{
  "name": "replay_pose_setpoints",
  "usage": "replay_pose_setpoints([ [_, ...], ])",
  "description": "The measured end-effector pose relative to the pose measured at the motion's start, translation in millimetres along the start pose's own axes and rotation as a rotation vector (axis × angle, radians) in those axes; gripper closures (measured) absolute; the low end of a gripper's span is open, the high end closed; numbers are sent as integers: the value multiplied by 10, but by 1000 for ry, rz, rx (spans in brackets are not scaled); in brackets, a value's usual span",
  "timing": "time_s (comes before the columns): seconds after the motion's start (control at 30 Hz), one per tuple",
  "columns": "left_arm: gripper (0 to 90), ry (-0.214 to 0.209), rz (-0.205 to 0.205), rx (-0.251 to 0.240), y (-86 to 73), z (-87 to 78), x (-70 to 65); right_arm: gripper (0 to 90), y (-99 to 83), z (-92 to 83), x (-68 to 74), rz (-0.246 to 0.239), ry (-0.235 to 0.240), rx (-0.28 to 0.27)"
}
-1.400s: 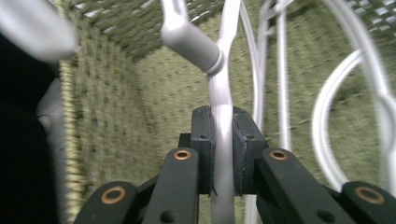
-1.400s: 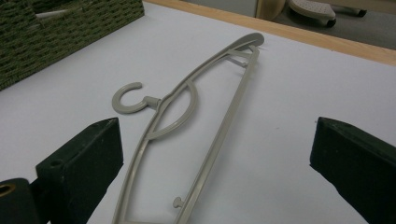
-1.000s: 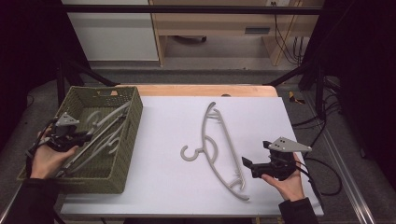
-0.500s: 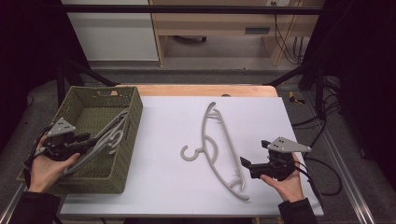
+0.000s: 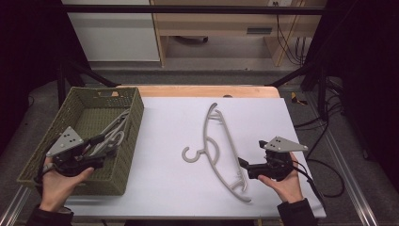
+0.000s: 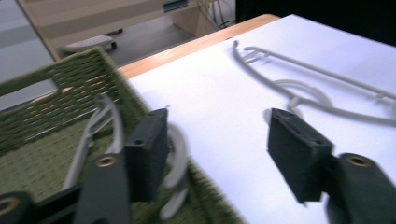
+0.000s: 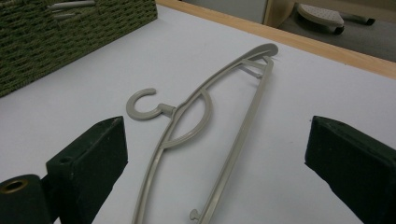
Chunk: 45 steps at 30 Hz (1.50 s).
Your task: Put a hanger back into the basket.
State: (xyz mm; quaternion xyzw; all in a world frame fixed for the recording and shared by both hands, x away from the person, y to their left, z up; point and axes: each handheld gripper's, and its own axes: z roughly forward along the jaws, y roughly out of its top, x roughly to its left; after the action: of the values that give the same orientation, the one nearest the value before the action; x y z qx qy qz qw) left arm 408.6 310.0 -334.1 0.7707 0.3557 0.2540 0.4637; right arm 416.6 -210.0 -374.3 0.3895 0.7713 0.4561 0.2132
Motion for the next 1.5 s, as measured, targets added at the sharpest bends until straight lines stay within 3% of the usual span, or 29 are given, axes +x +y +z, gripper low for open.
replay_pose_setpoints([
  [0.03,325,-14,11,-7,7,47,-95,67,7,11,9,-5,3,-1],
  [0.1,285,-19,19,-11,9,70,-140,69,20,34,34,-9,4,3],
  [0.2,243,-67,19,-31,3,164,-294,71,35,84,72,-17,8,16],
  [0.47,215,-153,36,-44,-73,348,-576,76,78,249,192,-32,29,50],
  [0.63,209,-181,45,-34,-159,470,-706,83,110,394,267,-46,42,76],
  [1.0,207,-221,58,-4,-258,634,-829,100,59,640,344,-51,53,158],
  [1.3,215,-256,65,37,-343,762,-901,141,101,909,467,-84,65,260],
  [1.5,206,-261,69,59,-381,821,-905,215,156,1136,525,-97,51,347],
])
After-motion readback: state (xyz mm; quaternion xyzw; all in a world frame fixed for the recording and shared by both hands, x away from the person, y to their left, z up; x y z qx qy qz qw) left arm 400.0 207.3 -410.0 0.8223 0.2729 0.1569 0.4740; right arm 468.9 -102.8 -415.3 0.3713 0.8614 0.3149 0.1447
